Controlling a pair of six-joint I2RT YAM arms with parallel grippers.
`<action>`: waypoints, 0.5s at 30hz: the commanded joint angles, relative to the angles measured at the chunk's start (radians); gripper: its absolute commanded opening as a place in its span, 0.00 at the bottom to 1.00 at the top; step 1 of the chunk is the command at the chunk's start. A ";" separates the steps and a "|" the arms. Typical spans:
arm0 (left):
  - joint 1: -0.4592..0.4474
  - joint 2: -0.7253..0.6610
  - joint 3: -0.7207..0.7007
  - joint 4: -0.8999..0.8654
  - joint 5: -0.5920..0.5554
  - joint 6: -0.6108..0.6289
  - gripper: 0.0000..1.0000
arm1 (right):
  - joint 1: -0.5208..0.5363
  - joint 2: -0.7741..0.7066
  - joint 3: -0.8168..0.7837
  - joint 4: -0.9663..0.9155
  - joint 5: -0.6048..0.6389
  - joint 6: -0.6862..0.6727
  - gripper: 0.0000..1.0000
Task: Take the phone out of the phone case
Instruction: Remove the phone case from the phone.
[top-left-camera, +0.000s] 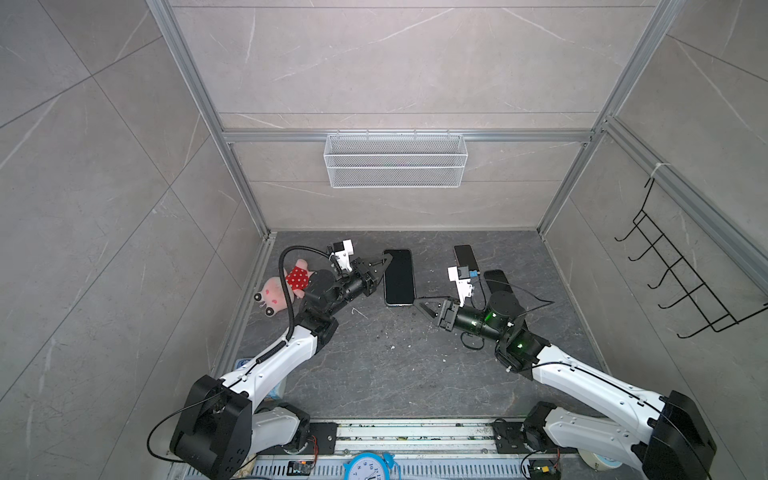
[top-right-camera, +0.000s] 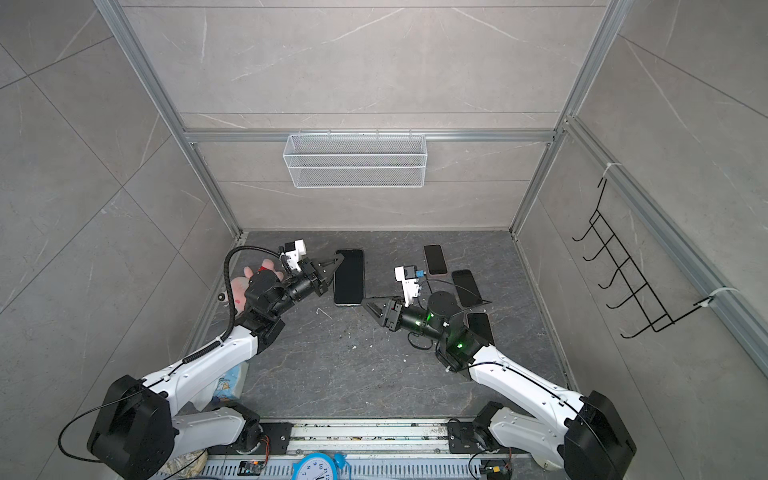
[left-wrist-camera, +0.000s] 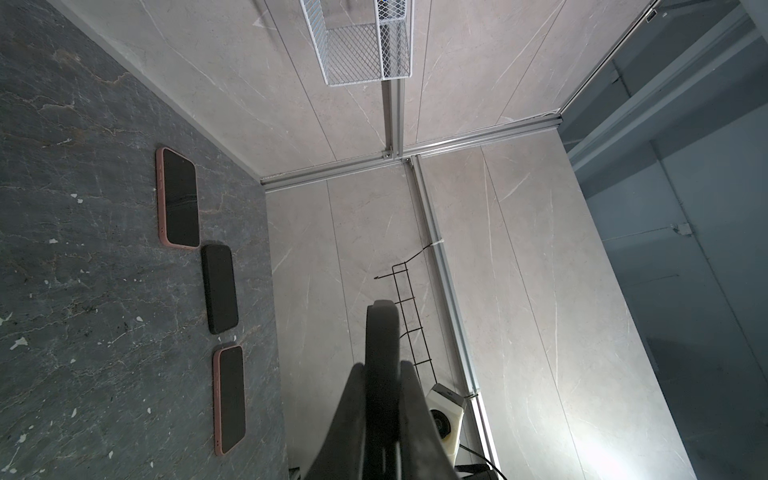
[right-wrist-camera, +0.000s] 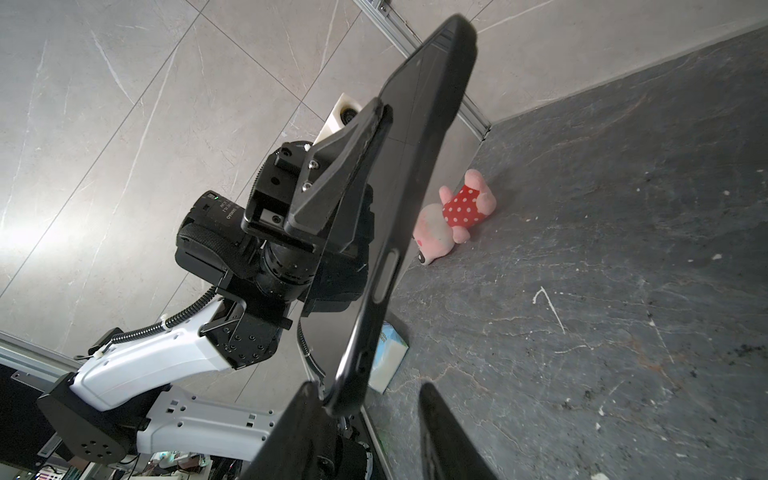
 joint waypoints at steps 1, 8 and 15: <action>-0.004 -0.043 0.009 0.110 -0.017 -0.023 0.00 | 0.002 0.004 -0.020 0.041 -0.007 0.018 0.41; -0.004 -0.037 0.009 0.119 -0.028 -0.026 0.00 | 0.002 0.001 -0.041 0.062 -0.010 0.031 0.40; -0.012 -0.035 0.013 0.127 -0.027 -0.016 0.00 | 0.002 0.018 -0.030 0.071 -0.013 0.031 0.40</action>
